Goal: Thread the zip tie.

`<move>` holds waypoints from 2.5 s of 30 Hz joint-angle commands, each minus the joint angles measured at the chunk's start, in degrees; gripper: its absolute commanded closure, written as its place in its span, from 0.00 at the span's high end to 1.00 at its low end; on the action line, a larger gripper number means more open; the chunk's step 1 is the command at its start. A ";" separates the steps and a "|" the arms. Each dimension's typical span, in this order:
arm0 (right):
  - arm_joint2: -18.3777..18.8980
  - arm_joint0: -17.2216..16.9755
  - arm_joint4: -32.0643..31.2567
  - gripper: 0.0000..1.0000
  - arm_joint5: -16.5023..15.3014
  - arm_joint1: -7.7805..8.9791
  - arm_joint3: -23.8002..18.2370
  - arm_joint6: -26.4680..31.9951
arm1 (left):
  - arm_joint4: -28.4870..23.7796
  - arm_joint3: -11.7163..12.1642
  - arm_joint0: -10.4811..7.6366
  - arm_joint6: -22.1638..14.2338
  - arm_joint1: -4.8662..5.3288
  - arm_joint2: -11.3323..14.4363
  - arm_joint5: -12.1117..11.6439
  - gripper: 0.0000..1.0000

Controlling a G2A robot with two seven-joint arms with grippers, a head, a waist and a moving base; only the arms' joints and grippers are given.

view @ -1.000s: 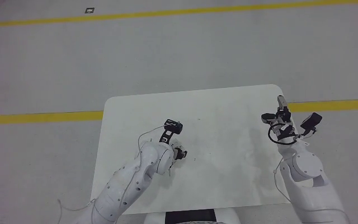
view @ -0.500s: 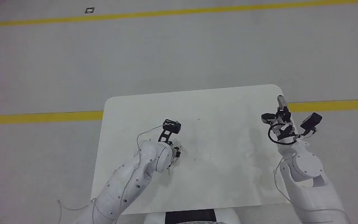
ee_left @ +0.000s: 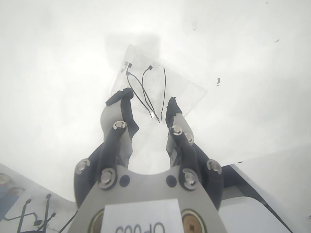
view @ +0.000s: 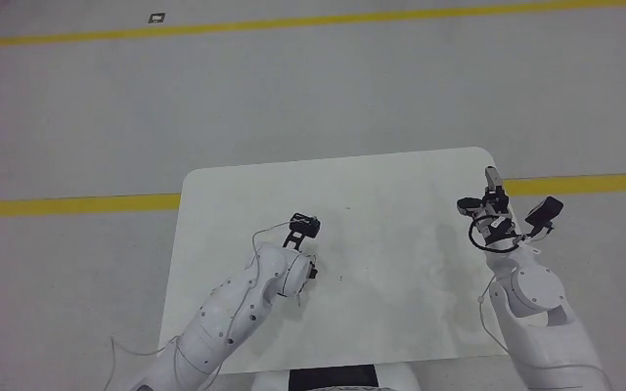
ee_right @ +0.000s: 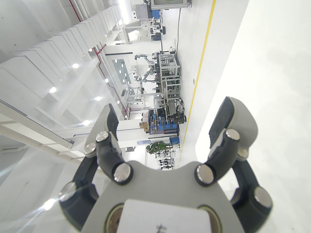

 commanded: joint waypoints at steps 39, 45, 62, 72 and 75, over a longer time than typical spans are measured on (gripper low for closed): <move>0.00 0.00 0.00 1.00 0.00 0.00 0.00 0.00 | -0.82 8.70 -3.85 -1.88 -4.36 1.88 -1.19 0.24; 0.00 0.00 0.00 1.00 0.00 0.00 0.00 0.00 | -1.56 9.62 -4.29 -1.48 -4.54 2.21 -1.52 0.23; 0.00 0.00 0.00 1.00 0.00 0.00 0.00 0.00 | -3.96 10.86 -4.78 -0.38 -4.54 1.73 -2.25 0.13; 0.00 0.00 0.00 1.00 0.00 0.00 0.00 0.00 | -4.78 11.72 -5.37 -1.13 -4.57 1.95 -2.15 0.13; 0.00 0.00 0.00 1.00 0.00 0.00 0.00 0.00 | -5.02 12.27 -5.69 -1.22 -4.64 2.15 -2.07 0.13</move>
